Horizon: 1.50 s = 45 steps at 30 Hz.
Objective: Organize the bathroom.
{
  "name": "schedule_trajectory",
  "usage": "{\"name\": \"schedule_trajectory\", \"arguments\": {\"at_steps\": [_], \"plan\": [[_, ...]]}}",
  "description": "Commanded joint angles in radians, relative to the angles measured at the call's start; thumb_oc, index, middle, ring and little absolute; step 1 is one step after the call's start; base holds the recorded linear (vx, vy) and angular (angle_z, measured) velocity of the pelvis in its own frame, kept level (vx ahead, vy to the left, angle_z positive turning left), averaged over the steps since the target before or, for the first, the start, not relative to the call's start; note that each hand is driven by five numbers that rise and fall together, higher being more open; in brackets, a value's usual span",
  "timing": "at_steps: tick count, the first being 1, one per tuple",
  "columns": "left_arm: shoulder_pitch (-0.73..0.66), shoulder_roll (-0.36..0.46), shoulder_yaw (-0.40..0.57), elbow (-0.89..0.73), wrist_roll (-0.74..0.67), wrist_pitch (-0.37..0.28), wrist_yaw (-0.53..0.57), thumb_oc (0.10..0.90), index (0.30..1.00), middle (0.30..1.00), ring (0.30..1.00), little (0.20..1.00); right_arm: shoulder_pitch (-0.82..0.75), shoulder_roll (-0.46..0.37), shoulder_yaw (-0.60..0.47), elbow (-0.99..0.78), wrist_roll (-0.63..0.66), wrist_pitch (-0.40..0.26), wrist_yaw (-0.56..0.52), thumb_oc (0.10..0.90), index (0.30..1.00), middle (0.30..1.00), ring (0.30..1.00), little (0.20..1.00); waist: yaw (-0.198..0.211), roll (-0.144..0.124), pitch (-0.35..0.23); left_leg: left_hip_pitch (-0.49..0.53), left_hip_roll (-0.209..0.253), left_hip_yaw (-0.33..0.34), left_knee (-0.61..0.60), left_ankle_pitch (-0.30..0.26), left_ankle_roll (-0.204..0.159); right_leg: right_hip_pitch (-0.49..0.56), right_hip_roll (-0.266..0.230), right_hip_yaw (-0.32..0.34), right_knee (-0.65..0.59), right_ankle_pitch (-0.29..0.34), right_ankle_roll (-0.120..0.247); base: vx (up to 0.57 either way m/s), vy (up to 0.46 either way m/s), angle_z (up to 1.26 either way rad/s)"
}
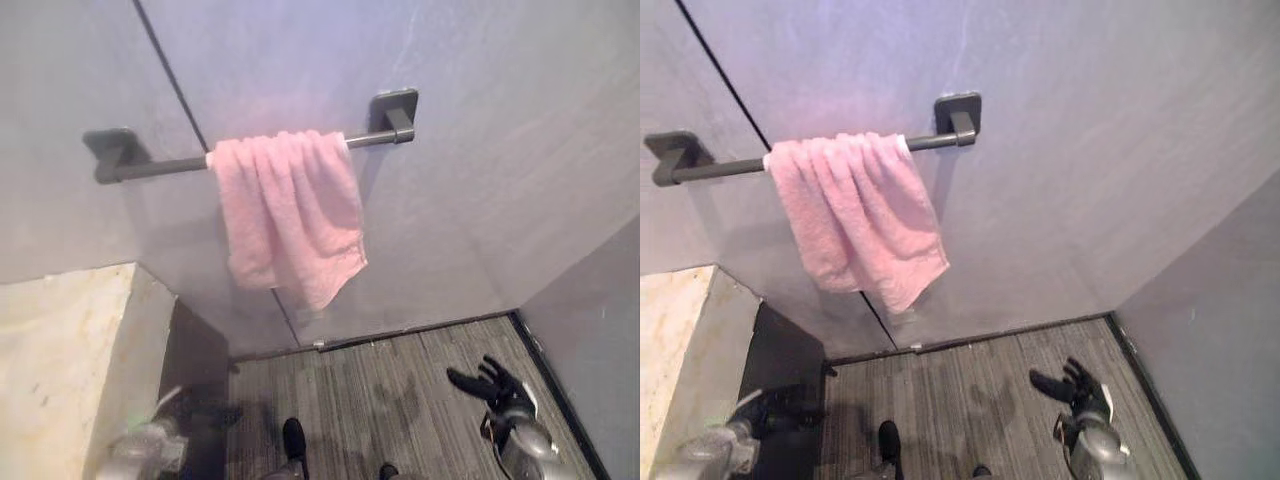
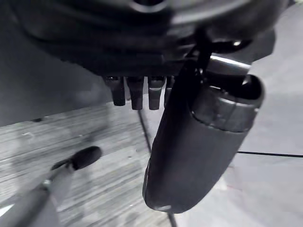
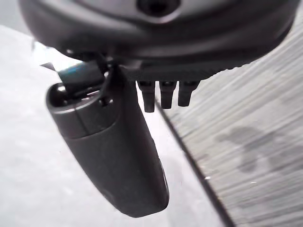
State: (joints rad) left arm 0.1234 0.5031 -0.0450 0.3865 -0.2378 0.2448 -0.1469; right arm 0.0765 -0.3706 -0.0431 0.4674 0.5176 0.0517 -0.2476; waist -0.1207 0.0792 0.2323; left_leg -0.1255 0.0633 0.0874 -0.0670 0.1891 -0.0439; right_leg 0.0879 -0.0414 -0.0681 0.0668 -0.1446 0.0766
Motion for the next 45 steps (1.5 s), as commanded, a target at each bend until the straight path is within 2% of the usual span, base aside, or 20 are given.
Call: {"name": "schedule_trajectory", "arguments": {"at_steps": [1, 4, 5, 6, 8, 10, 12, 14, 19, 24, 26, 27, 28, 29, 32, 37, 38, 45], "plan": [[-0.027, 0.151, 0.112, -0.121, 0.003, -0.025, 0.021, 0.800, 0.900, 0.900, 0.900, 0.900, 0.002, -0.034, -0.048, -0.143, -0.045, -0.056, 0.013, 0.800, 0.900, 0.900, 0.900, 0.900, 0.013, -0.018, -0.056, -0.116, -0.004, 0.067, 0.088, -0.065, -0.012, -0.081, 0.053, -0.115, 0.077, 0.002, -0.024, 0.03, -0.097, 0.18], [-0.041, 0.182, 0.146, -0.263, 0.019, -0.017, 0.006, 0.800, 0.900, 0.900, 0.900, 0.900, -0.014, -0.028, -0.069, -0.267, -0.071, -0.013, 0.059, 0.800, 0.900, 0.900, 0.900, 0.900, 0.020, -0.031, -0.058, -0.123, 0.006, 0.068, 0.091, -0.061, -0.019, -0.078, 0.056, -0.126, 0.083, -0.003, -0.026, 0.02, -0.080, 0.06], [-0.048, 0.190, 0.155, -0.310, 0.037, -0.043, 0.003, 0.800, 0.900, 0.900, 0.900, 0.900, -0.022, -0.025, -0.070, -0.305, -0.086, -0.005, 0.089, 0.800, 0.900, 0.900, 0.900, 0.900, 0.022, -0.037, -0.057, -0.120, 0.005, 0.069, 0.091, -0.064, -0.021, -0.070, 0.055, -0.130, 0.084, -0.010, -0.025, 0.05, -0.098, 0.01], [-0.065, 0.202, 0.168, -0.378, 0.040, -0.042, 0.007, 0.800, 0.900, 0.900, 0.900, 0.900, -0.035, -0.026, -0.068, -0.365, -0.109, 0.036, 0.126, 0.800, 0.900, 0.900, 0.900, 0.900, 0.026, -0.044, -0.060, -0.120, 0.008, 0.069, 0.089, -0.063, -0.025, -0.063, 0.057, -0.133, 0.082, -0.011, -0.025, 0.04, -0.071, 0.02], [-0.078, 0.205, 0.174, -0.407, 0.051, -0.056, 0.014, 0.800, 0.900, 0.900, 0.900, 0.900, -0.044, -0.030, -0.064, -0.388, -0.124, 0.049, 0.149, 0.800, 0.900, 0.900, 0.900, 0.900, 0.029, -0.048, -0.063, -0.119, 0.009, 0.069, 0.087, -0.062, -0.027, -0.057, 0.058, -0.135, 0.078, -0.011, -0.024, 0.02, -0.057, 0.10], [-0.105, 0.213, 0.181, -0.458, 0.069, -0.099, 0.036, 0.800, 0.900, 0.900, 0.900, 0.900, -0.061, -0.046, -0.058, -0.448, -0.143, 0.076, 0.184, 0.800, 0.900, 0.900, 0.900, 0.900, 0.033, -0.056, -0.068, -0.117, 0.011, 0.070, 0.085, -0.059, -0.031, -0.051, 0.061, -0.136, 0.072, -0.011, -0.025, 0.03, -0.063, 0.14], [-0.140, 0.217, 0.187, -0.504, 0.074, -0.195, 0.055, 0.800, 0.900, 0.900, 0.900, 0.900, -0.082, -0.074, -0.061, -0.501, -0.143, 0.078, 0.194, 0.800, 0.900, 0.900, 0.900, 0.900, 0.038, -0.063, -0.077, -0.120, 0.018, 0.073, 0.083, -0.053, -0.036, -0.048, 0.067, -0.137, 0.065, -0.006, -0.026, 0.04, -0.063, 0.05], [-0.173, 0.216, 0.184, -0.546, 0.058, -0.231, 0.056, 0.800, 0.900, 0.900, 0.900, 0.900, -0.105, -0.092, -0.068, -0.552, -0.138, 0.085, 0.186, 0.800, 0.900, 0.900, 0.900, 0.900, 0.043, -0.071, -0.082, -0.119, 0.020, 0.072, 0.082, -0.053, -0.041, -0.045, 0.072, -0.137, 0.064, -0.007, -0.027, 0.04, -0.055, 0.04], [-0.209, 0.225, 0.187, -0.602, 0.029, -0.244, 0.057, 0.800, 0.900, 0.900, 0.900, 0.900, -0.128, -0.123, -0.092, -0.640, -0.111, 0.100, 0.212, 0.800, 0.900, 0.900, 0.900, 0.900, 0.046, -0.077, -0.093, -0.116, 0.023, 0.074, 0.078, -0.054, -0.047, -0.038, 0.080, -0.134, 0.060, -0.008, -0.029, 0.03, -0.014, 0.06], [-0.219, 0.256, 0.216, -0.658, -0.019, -0.287, 0.030, 0.800, 0.900, 0.900, 0.900, 0.900, -0.131, -0.170, -0.134, -0.734, -0.095, 0.146, 0.278, 0.800, 0.900, 0.900, 0.900, 0.900, 0.046, -0.084, -0.110, -0.108, 0.025, 0.082, 0.071, -0.052, -0.050, -0.031, 0.087, -0.131, 0.053, -0.009, -0.029, 0.01, 0.005, 0.01], [-0.221, 0.262, 0.219, -0.674, -0.051, -0.283, -0.017, 0.800, 0.900, 0.900, 0.900, 0.900, -0.135, -0.187, -0.141, -0.749, -0.101, 0.163, 0.303, 0.800, 0.900, 0.900, 0.900, 0.900, 0.048, -0.087, -0.115, -0.106, 0.023, 0.082, 0.070, -0.053, -0.050, -0.030, 0.088, -0.129, 0.052, -0.008, -0.028, 0.00, 0.000, 0.00], [-0.226, 0.270, 0.214, -0.692, -0.111, -0.256, -0.086, 0.800, 0.900, 0.900, 0.900, 0.900, -0.143, -0.203, -0.139, -0.758, -0.097, 0.181, 0.325, 0.800, 0.900, 0.900, 0.900, 0.900, 0.051, -0.089, -0.120, -0.104, 0.021, 0.082, 0.073, -0.052, -0.051, -0.027, 0.089, -0.128, 0.047, -0.006, -0.028, 0.00, 0.000, 0.00], [-0.227, 0.272, 0.212, -0.696, -0.133, -0.245, -0.099, 0.800, 0.900, 0.900, 0.900, 0.900, -0.146, -0.207, -0.139, -0.758, -0.095, 0.185, 0.329, 0.800, 0.900, 0.900, 0.900, 0.900, 0.052, -0.089, -0.121, -0.104, 0.021, 0.083, 0.074, -0.052, -0.051, -0.027, 0.089, -0.128, 0.046, -0.005, -0.027, 0.00, 0.000, 0.00], [-0.238, 0.267, 0.198, -0.708, -0.197, -0.207, -0.109, 0.800, 0.900, 0.900, 0.900, 0.900, -0.160, -0.219, -0.125, -0.760, -0.092, 0.199, 0.351, 0.800, 0.900, 0.900, 0.900, 0.900, 0.055, -0.090, -0.125, -0.102, 0.020, 0.083, 0.075, -0.054, -0.051, -0.026, 0.090, -0.127, 0.043, -0.004, -0.027, 0.00, 0.000, 0.00], [-0.272, 0.270, 0.161, -0.713, -0.262, -0.155, -0.074, 0.800, 0.900, 0.900, 0.900, 0.900, -0.204, -0.249, -0.086, -0.754, -0.075, 0.234, 0.390, 0.800, 0.900, 0.900, 0.900, 0.900, 0.061, -0.094, -0.133, -0.099, 0.020, 0.088, 0.079, -0.055, -0.051, -0.021, 0.091, -0.128, 0.036, 0.000, -0.024, 0.03, 0.033, 0.00], [-0.301, 0.268, 0.128, -0.691, -0.336, -0.082, -0.036, 0.800, 0.900, 0.900, 0.900, 0.900, -0.263, -0.294, -0.032, -0.742, -0.017, 0.271, 0.396, 0.800, 0.900, 0.900, 0.900, 0.900, 0.072, -0.102, -0.146, -0.097, 0.018, 0.086, 0.082, -0.054, -0.052, -0.014, 0.092, -0.130, 0.030, 0.003, -0.022, 0.04, 0.031, 0.01], [-0.311, 0.266, 0.111, -0.676, -0.371, -0.075, -0.020, 0.800, 0.900, 0.900, 0.900, 0.900, -0.289, -0.307, -0.014, -0.728, 0.043, 0.286, 0.386, 0.800, 0.900, 0.900, 0.900, 0.900, 0.076, -0.107, -0.152, -0.096, 0.017, 0.085, 0.083, -0.056, -0.050, -0.010, 0.091, -0.132, 0.028, 0.003, -0.021, 0.05, 0.037, 0.01], [-0.321, 0.268, 0.100, -0.648, -0.420, -0.082, -0.016, 0.800, 0.900, 0.900, 0.900, 0.900, -0.336, -0.320, 0.004, -0.711, 0.218, 0.288, 0.364, 0.800, 0.900, 0.900, 0.900, 0.900, 0.087, -0.121, -0.170, -0.080, 0.009, 0.076, 0.072, -0.062, -0.044, -0.005, 0.088, -0.136, 0.016, 0.009, -0.014, 0.05, 0.035, 0.01]]}}
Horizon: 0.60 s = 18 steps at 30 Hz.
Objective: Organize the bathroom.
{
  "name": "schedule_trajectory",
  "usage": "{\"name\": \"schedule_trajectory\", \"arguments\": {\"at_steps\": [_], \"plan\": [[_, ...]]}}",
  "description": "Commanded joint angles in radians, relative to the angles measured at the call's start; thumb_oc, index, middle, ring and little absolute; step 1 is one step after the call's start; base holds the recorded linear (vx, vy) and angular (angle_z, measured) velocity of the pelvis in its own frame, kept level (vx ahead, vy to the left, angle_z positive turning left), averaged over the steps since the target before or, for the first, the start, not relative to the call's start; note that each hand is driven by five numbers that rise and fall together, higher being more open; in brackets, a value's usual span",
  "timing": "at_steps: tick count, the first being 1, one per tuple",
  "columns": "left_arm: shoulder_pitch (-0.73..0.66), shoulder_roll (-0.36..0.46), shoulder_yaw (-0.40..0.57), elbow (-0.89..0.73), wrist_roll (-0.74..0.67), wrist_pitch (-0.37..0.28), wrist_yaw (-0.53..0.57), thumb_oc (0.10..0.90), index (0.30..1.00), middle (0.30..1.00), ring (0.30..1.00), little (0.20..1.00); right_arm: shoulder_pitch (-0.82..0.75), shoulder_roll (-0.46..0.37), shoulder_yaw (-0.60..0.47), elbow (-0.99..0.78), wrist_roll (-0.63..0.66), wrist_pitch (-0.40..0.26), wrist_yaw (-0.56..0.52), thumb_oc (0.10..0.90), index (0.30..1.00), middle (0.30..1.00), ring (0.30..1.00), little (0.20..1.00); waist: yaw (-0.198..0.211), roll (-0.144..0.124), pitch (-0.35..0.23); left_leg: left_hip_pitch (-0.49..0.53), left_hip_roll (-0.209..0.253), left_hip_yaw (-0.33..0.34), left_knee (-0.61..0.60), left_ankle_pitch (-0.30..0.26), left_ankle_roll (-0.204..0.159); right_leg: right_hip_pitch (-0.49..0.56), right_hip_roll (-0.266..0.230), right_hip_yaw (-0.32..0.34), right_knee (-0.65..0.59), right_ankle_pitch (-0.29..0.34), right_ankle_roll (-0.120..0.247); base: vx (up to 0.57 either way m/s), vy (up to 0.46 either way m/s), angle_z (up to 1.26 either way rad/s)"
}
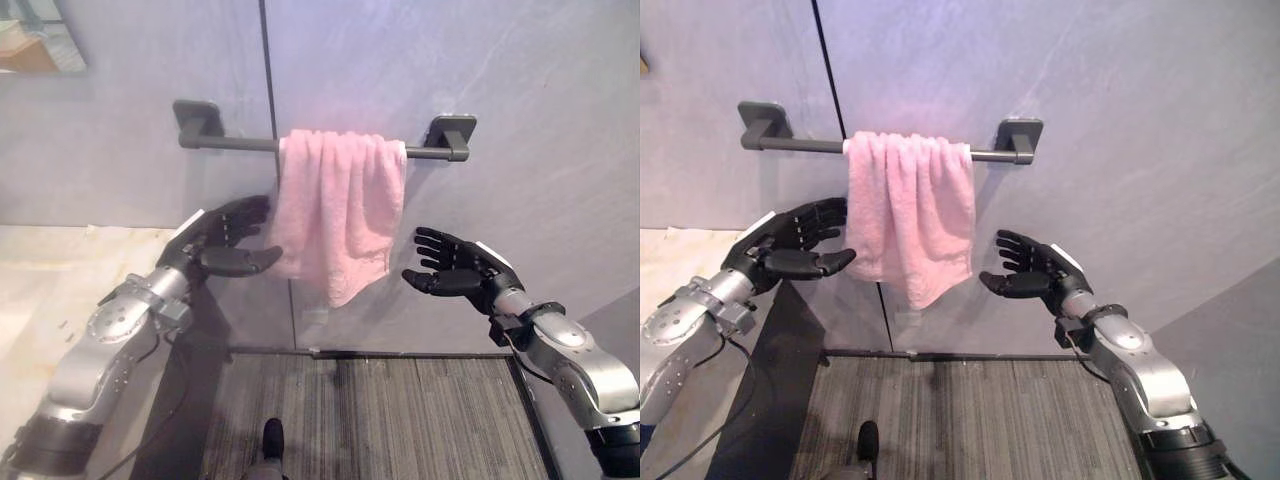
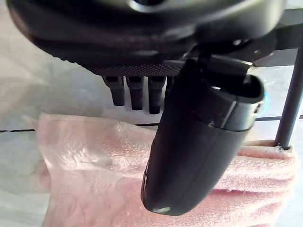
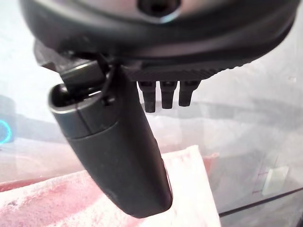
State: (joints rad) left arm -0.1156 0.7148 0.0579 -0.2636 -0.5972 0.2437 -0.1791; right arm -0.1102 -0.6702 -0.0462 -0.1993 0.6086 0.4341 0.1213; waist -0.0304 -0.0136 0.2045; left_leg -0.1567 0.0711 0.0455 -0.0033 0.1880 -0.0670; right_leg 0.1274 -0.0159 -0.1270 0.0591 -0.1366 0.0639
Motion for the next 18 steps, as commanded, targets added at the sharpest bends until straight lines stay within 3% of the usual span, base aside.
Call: {"name": "schedule_trajectory", "arguments": {"at_steps": [1, 8, 18], "plan": [[-0.083, 0.055, -0.004, 0.003, -0.062, -0.081, 0.014, 0.800, 0.900, 0.900, 0.900, 0.900, -0.153, -0.020, 0.004, -0.046, 0.188, -0.087, -0.006, 0.800, 0.900, 0.900, 0.900, 0.900, -0.002, -0.032, -0.146, -0.043, -0.001, 0.114, 0.003, -0.064, -0.018, -0.046, 0.061, -0.077, 0.021, 0.002, 0.001, 0.03, 0.022, 0.01], [-0.092, 0.058, -0.013, -0.003, -0.062, -0.068, -0.004, 0.800, 0.900, 0.900, 0.900, 0.900, -0.144, 0.008, 0.015, -0.058, 0.367, -0.028, 0.023, 0.800, 0.900, 0.900, 0.900, 0.900, 0.004, -0.042, -0.159, -0.015, -0.013, 0.099, -0.026, -0.071, -0.008, -0.060, 0.051, -0.078, 0.015, 0.013, 0.016, 0.00, 0.003, 0.00], [-0.120, 0.080, -0.068, 0.012, -0.080, -0.037, -0.079, 0.800, 0.900, 0.900, 0.900, 0.900, -0.152, 0.031, 0.043, -0.045, 0.314, -0.038, 0.027, 0.800, 0.900, 0.900, 0.900, 0.900, 0.001, -0.035, -0.173, 0.023, -0.018, 0.091, -0.069, -0.076, 0.003, -0.081, 0.035, -0.081, 0.008, 0.030, 0.036, 0.00, 0.009, 0.07]]}}
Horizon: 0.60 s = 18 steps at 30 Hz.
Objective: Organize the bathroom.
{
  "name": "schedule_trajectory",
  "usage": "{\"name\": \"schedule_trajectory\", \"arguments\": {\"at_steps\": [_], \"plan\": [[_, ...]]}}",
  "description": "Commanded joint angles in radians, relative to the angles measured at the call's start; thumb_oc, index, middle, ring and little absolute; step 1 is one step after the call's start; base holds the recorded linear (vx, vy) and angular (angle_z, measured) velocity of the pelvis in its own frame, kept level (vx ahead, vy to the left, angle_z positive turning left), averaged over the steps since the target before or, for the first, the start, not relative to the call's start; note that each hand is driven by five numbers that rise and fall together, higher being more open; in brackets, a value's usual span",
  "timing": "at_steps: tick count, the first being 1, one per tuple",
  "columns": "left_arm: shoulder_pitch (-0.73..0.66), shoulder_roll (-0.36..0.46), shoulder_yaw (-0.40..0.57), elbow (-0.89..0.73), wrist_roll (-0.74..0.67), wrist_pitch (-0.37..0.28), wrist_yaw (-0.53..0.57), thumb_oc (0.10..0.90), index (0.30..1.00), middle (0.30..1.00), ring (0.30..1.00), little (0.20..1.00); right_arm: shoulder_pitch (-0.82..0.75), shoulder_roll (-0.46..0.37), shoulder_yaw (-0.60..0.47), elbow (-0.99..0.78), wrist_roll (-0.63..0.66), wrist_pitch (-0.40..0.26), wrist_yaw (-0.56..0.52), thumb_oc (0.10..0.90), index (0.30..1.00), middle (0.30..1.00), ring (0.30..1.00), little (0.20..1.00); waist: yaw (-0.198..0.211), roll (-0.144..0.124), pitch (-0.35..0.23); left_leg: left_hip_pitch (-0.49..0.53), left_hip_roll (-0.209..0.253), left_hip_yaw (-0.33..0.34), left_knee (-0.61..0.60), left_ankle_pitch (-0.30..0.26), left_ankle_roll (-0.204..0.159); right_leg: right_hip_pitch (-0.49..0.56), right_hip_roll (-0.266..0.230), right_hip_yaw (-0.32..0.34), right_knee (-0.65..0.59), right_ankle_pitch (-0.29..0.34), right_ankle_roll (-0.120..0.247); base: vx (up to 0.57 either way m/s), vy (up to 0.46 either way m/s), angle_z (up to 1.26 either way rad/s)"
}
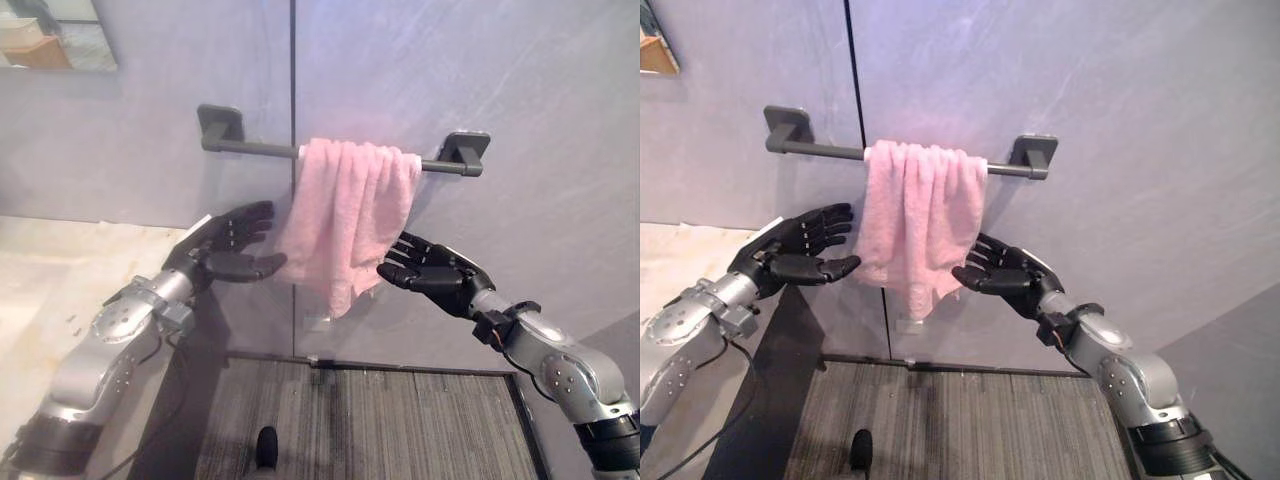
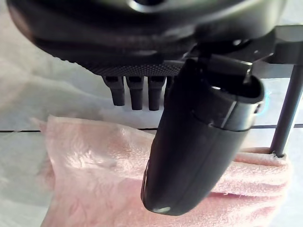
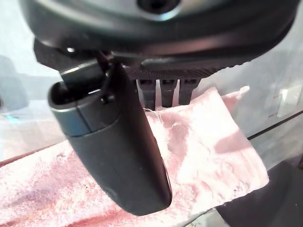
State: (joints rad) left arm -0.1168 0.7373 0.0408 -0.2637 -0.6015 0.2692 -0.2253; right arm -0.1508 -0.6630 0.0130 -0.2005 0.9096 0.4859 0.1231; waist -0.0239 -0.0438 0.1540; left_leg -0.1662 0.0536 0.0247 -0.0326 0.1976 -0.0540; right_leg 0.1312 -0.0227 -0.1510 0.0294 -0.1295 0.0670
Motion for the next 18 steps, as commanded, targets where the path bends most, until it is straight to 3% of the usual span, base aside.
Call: {"name": "schedule_trajectory", "arguments": {"at_steps": [1, 9, 18], "plan": [[-0.122, 0.060, -0.057, 0.013, -0.078, -0.053, -0.042, 0.800, 0.900, 0.900, 0.900, 0.900, -0.113, 0.023, -0.016, -0.045, 0.006, -0.088, 0.024, 0.800, 0.900, 0.900, 0.900, 0.900, -0.006, -0.003, -0.123, 0.036, 0.000, 0.112, -0.042, -0.087, -0.009, -0.088, 0.039, -0.058, 0.038, 0.023, 0.035, 0.00, 0.002, 0.07], [-0.148, 0.093, -0.099, 0.003, -0.124, 0.007, -0.130, 0.800, 0.900, 0.900, 0.900, 0.900, -0.124, 0.013, -0.015, -0.040, -0.013, -0.080, 0.014, 0.800, 0.900, 0.900, 0.900, 0.900, -0.016, 0.011, -0.123, 0.055, 0.007, 0.115, -0.053, -0.095, -0.006, -0.102, 0.030, -0.064, 0.044, 0.026, 0.042, 0.00, 0.000, 0.01], [-0.168, 0.135, -0.105, 0.006, -0.163, 0.000, -0.094, 0.800, 0.900, 0.900, 0.900, 0.900, -0.133, -0.002, -0.012, -0.035, -0.021, -0.079, 0.004, 0.800, 0.900, 0.900, 0.900, 0.900, -0.020, 0.019, -0.127, 0.066, 0.009, 0.112, -0.055, -0.103, -0.003, -0.110, 0.023, -0.071, 0.050, 0.027, 0.047, 0.00, 0.000, 0.00]]}}
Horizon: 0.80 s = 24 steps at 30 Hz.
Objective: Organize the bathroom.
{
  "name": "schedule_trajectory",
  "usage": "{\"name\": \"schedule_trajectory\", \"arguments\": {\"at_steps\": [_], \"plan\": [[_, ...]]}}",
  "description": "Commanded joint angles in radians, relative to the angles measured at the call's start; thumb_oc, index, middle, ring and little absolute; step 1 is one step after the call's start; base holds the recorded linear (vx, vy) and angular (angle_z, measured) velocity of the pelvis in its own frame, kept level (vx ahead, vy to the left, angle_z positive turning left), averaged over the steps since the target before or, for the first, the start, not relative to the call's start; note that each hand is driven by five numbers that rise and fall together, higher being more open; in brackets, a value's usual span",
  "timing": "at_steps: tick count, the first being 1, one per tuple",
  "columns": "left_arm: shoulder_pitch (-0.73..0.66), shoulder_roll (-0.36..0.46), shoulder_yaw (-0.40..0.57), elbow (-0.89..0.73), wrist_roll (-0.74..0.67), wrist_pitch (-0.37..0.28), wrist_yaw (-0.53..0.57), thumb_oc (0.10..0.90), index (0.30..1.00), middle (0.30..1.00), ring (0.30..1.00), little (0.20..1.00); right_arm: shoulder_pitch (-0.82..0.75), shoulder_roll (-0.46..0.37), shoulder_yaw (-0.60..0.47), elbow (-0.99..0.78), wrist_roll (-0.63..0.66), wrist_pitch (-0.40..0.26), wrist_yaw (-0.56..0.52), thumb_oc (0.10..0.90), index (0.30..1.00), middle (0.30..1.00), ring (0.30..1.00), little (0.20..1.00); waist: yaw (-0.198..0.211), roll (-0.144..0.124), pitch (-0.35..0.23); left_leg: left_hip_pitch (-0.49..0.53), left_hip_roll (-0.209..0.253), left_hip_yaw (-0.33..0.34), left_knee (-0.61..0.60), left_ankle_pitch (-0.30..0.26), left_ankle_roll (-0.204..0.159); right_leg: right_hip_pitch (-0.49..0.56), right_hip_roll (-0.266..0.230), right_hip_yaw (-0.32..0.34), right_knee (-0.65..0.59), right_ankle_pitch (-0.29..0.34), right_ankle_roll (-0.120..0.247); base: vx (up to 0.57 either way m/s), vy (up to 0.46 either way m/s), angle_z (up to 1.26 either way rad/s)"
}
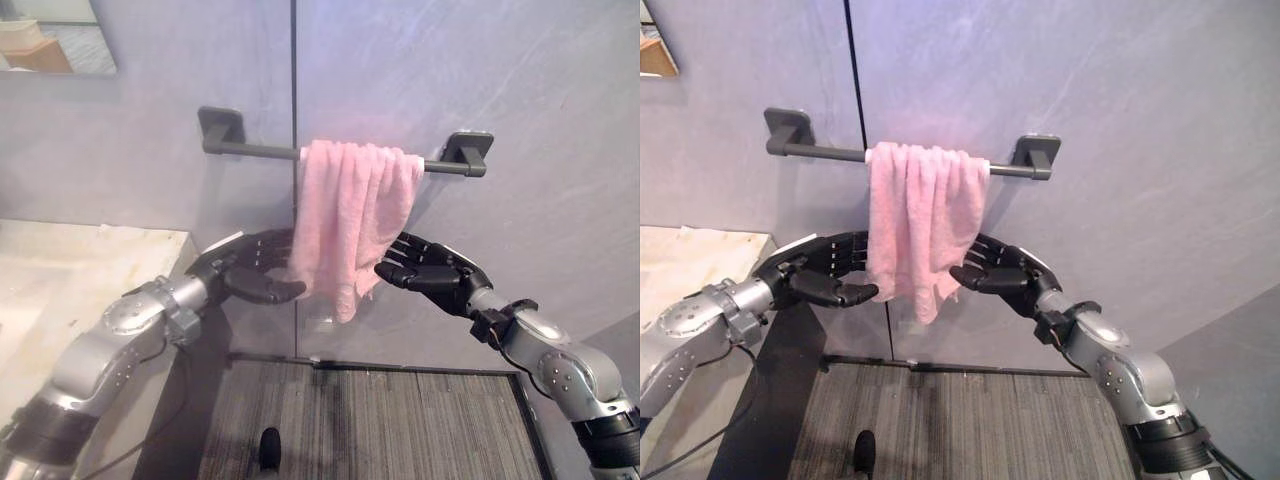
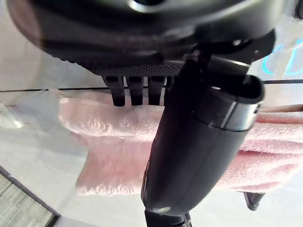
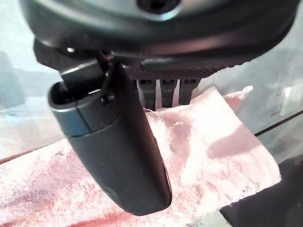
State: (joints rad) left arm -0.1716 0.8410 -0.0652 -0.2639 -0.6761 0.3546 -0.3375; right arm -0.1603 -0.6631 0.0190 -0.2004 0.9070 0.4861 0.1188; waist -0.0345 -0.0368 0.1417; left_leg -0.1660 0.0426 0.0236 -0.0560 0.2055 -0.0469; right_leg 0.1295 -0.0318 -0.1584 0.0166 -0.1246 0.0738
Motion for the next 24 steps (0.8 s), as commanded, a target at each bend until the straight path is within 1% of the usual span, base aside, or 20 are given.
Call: {"name": "schedule_trajectory", "arguments": {"at_steps": [1, 4, 7, 12, 17, 24], "plan": [[-0.112, 0.033, 0.006, 0.005, -0.082, -0.084, 0.031, 0.800, 0.900, 0.900, 0.900, 0.900, -0.121, -0.003, -0.018, -0.034, -0.021, -0.080, 0.007, 0.800, 0.900, 0.900, 0.900, 0.900, -0.009, 0.013, -0.114, 0.067, 0.020, 0.112, -0.031, -0.111, -0.010, -0.108, 0.032, -0.064, 0.063, 0.022, 0.040, 0.00, 0.000, 0.00], [-0.113, 0.045, 0.020, 0.013, -0.069, -0.081, 0.070, 0.800, 0.900, 0.900, 0.900, 0.900, -0.120, -0.009, -0.022, -0.034, -0.021, -0.079, 0.001, 0.800, 0.900, 0.900, 0.900, 0.900, -0.009, 0.013, -0.115, 0.068, 0.020, 0.110, -0.031, -0.111, -0.010, -0.110, 0.031, -0.066, 0.064, 0.022, 0.041, 0.00, 0.000, 0.00], [-0.115, 0.049, 0.042, 0.036, -0.054, -0.093, 0.108, 0.800, 0.900, 0.900, 0.900, 0.900, -0.126, -0.014, -0.028, -0.029, -0.017, -0.074, -0.003, 0.800, 0.900, 0.900, 0.900, 0.900, -0.007, 0.010, -0.114, 0.068, 0.019, 0.106, -0.031, -0.113, -0.011, -0.110, 0.030, -0.067, 0.063, 0.023, 0.042, 0.00, 0.000, 0.00], [-0.130, 0.050, 0.052, 0.045, -0.053, -0.098, 0.106, 0.800, 0.900, 0.900, 0.900, 0.900, -0.126, -0.013, -0.031, -0.032, -0.022, -0.069, -0.012, 0.800, 0.900, 0.900, 0.900, 0.900, -0.009, 0.009, -0.115, 0.070, 0.019, 0.099, -0.031, -0.116, -0.010, -0.114, 0.029, -0.068, 0.066, 0.024, 0.042, 0.00, 0.000, 0.00], [-0.162, 0.055, 0.030, 0.036, -0.047, -0.079, 0.101, 0.800, 0.900, 0.900, 0.900, 0.900, -0.136, -0.015, -0.037, -0.035, -0.020, -0.062, -0.016, 0.800, 0.900, 0.900, 0.900, 0.900, -0.014, 0.010, -0.113, 0.071, 0.018, 0.096, -0.031, -0.118, -0.011, -0.118, 0.027, -0.069, 0.070, 0.024, 0.045, 0.00, 0.000, 0.00], [-0.194, 0.051, 0.000, 0.039, -0.052, -0.071, 0.120, 0.800, 0.900, 0.900, 0.900, 0.900, -0.139, -0.007, -0.027, -0.036, -0.030, -0.065, -0.006, 0.800, 0.900, 0.900, 0.900, 0.900, -0.020, 0.011, -0.112, 0.074, 0.020, 0.099, -0.031, -0.121, -0.010, -0.121, 0.025, -0.069, 0.072, 0.022, 0.047, 0.00, 0.000, 0.00]]}}
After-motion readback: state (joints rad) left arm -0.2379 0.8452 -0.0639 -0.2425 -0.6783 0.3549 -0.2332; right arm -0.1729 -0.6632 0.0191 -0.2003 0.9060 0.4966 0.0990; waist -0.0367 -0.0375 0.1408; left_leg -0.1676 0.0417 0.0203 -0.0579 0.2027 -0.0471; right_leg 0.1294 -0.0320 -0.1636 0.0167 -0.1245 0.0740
